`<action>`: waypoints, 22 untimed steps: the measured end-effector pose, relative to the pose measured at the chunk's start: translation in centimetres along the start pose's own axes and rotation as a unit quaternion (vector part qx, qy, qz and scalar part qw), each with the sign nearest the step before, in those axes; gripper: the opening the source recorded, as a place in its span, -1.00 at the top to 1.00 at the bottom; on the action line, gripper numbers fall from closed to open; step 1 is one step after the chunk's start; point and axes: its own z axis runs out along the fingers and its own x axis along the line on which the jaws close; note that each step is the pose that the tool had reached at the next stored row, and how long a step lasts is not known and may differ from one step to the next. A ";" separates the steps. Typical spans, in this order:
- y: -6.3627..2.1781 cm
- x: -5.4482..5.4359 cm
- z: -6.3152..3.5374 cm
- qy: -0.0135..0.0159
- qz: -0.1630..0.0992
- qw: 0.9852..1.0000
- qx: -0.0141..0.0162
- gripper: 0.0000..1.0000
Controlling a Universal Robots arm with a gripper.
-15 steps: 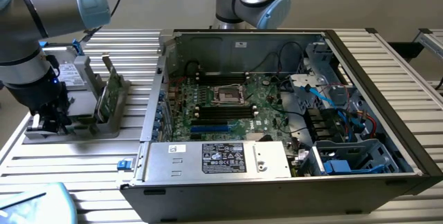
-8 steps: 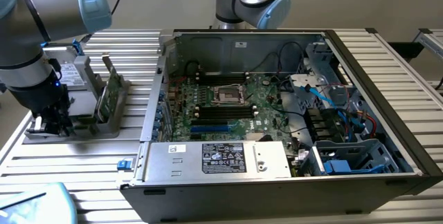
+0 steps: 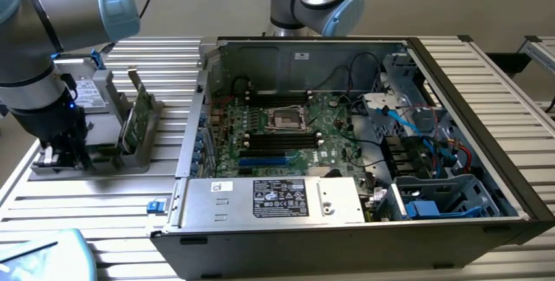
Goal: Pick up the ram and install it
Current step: 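Pick up the ram and move it above insertion slot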
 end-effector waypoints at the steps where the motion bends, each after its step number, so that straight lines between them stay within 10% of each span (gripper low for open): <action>1: 0.00 0.0 0.00 0.000 0.000 1.000 0.000 0.51; 22: 0.02 0.0 -0.24 0.000 0.000 1.000 0.000 0.73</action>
